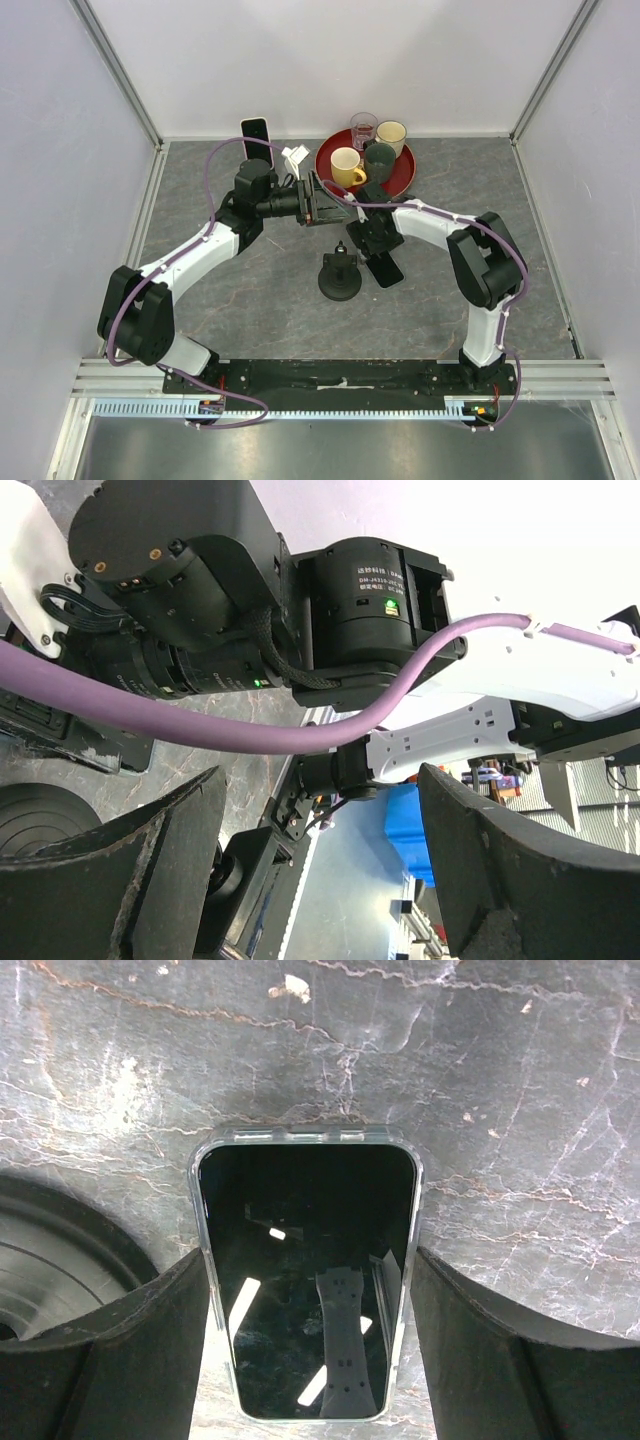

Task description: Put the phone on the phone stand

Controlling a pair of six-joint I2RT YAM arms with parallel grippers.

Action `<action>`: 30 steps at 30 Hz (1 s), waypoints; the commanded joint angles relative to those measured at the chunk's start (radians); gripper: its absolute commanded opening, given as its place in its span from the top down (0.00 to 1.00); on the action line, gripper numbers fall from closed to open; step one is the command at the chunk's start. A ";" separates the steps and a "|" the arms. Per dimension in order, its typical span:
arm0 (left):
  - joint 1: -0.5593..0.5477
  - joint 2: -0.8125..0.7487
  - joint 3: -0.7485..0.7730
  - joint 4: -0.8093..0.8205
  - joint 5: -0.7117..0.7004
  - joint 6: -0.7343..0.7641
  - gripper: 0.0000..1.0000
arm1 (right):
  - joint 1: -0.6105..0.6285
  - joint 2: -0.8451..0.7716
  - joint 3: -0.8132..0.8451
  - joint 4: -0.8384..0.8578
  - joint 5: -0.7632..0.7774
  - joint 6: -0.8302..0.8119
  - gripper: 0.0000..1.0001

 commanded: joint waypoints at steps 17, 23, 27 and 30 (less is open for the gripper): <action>0.025 0.016 -0.015 0.054 0.025 -0.056 0.18 | 0.010 -0.674 -0.604 0.668 0.201 -0.010 1.00; 0.016 0.032 -0.016 0.085 0.048 -0.077 0.18 | 0.010 -0.958 -0.733 0.768 0.107 -0.076 1.00; -0.026 0.033 0.027 -0.008 0.028 0.002 0.20 | 0.012 -1.068 -0.723 0.725 0.043 -0.088 1.00; -0.052 0.033 0.057 -0.087 0.005 0.076 0.20 | 0.012 -1.102 -0.689 0.673 -0.028 -0.125 1.00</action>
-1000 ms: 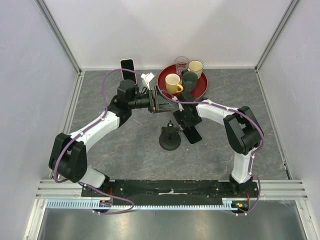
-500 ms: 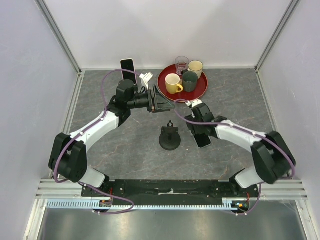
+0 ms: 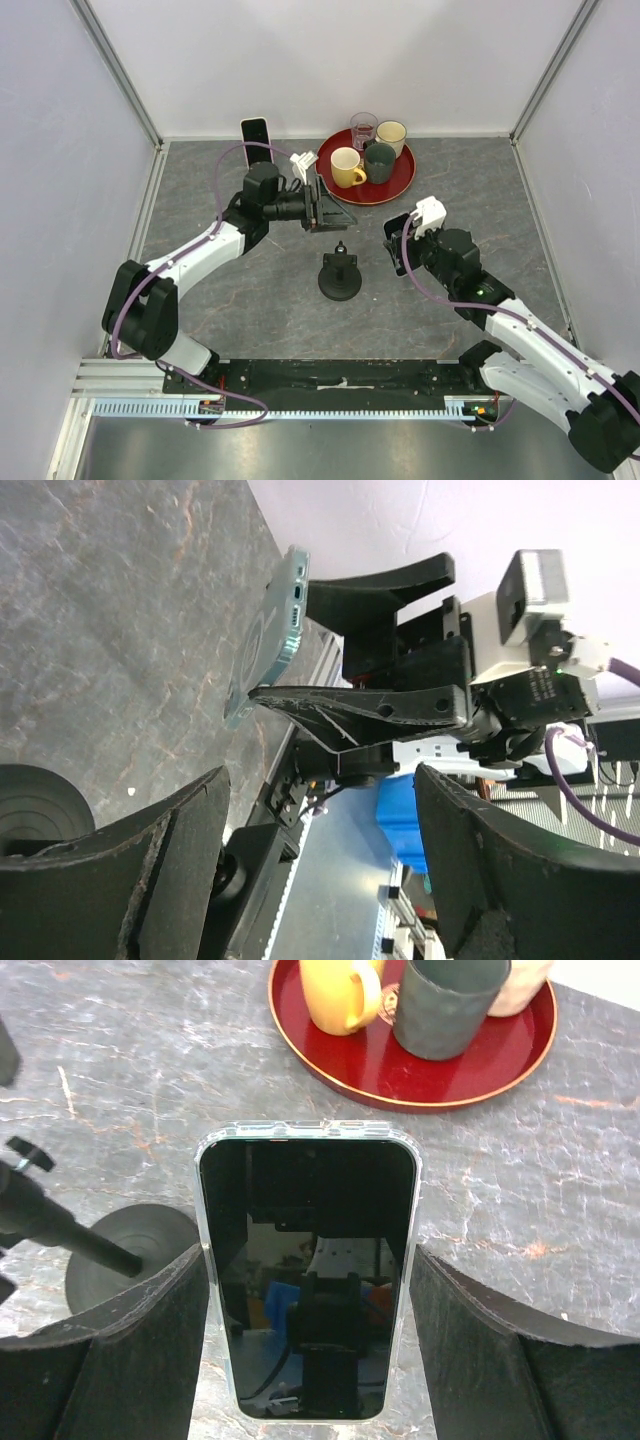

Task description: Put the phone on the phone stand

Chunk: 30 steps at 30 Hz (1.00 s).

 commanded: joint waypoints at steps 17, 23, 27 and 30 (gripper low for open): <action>-0.142 0.023 0.151 -0.235 -0.024 0.286 0.35 | 0.329 -0.001 0.255 -0.105 0.072 -0.073 1.00; -0.149 0.043 0.171 -0.235 0.036 0.292 0.81 | 0.462 0.073 0.310 -0.103 0.265 -0.085 1.00; -0.146 0.012 0.151 -0.202 0.036 0.284 0.98 | 0.462 0.126 0.343 -0.163 0.320 -0.036 0.52; -0.129 -0.029 0.115 -0.101 0.048 0.243 0.98 | 0.462 0.133 0.346 -0.229 0.326 0.019 0.17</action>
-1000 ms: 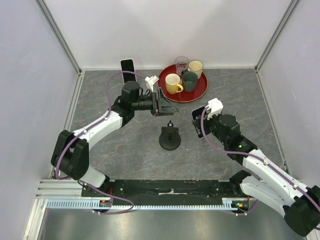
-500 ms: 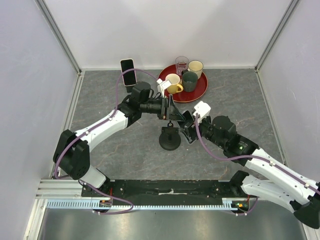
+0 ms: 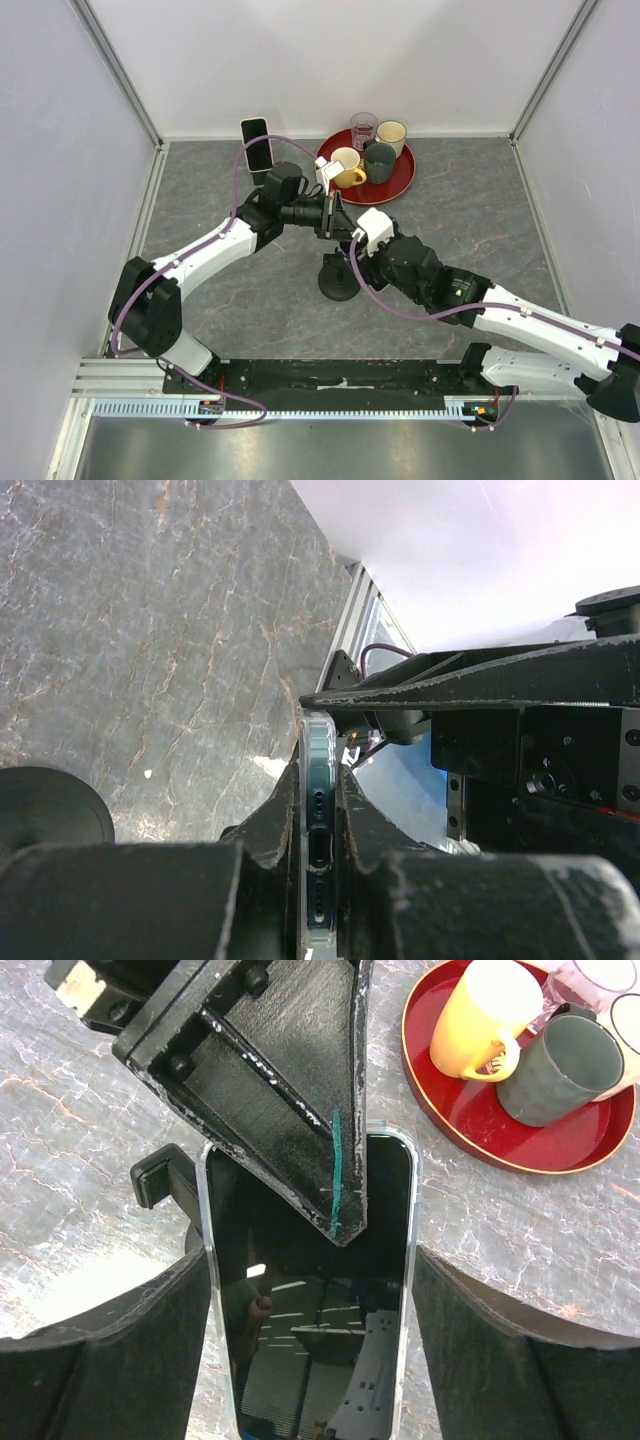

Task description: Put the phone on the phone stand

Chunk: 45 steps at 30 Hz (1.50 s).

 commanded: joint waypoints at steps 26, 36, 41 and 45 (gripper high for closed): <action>0.132 -0.174 -0.434 1.516 -0.089 -0.760 0.98 | 0.003 -0.383 -0.411 0.764 -0.107 0.700 0.18; 0.126 -0.160 -0.427 1.542 -0.077 -0.789 0.98 | 0.004 -0.340 -0.474 1.056 -0.134 0.690 0.39; 0.118 -0.151 -0.416 1.541 -0.061 -0.789 0.98 | 0.003 -0.330 -0.443 1.033 -0.121 0.670 0.72; 0.103 -0.138 -0.404 1.538 -0.040 -0.791 0.98 | 0.003 -0.356 -0.464 1.036 -0.063 0.673 0.90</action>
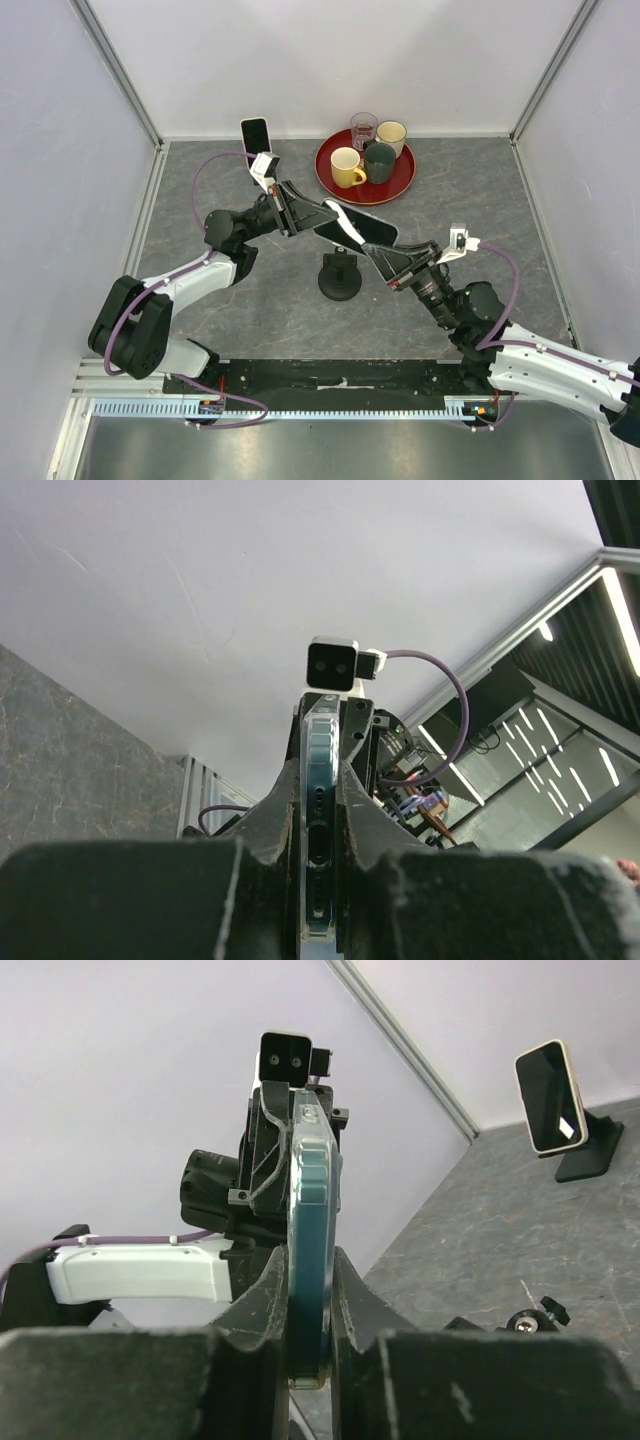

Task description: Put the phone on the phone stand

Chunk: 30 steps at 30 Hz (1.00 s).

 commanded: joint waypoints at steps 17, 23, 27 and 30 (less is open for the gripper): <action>-0.022 -0.206 0.097 -0.470 -0.019 0.458 0.16 | 0.001 -0.494 0.234 -0.874 0.213 -0.242 1.00; -0.051 -0.219 0.146 -0.612 -0.025 0.602 0.16 | 0.001 -0.338 0.492 -1.249 0.124 -0.254 1.00; -0.104 -0.146 0.199 -0.643 0.082 0.621 0.26 | 0.001 -0.160 0.593 -1.379 -0.033 -0.277 1.00; -0.145 -0.113 0.233 -0.641 0.160 0.634 0.30 | 0.001 -0.086 0.607 -1.376 -0.146 -0.292 1.00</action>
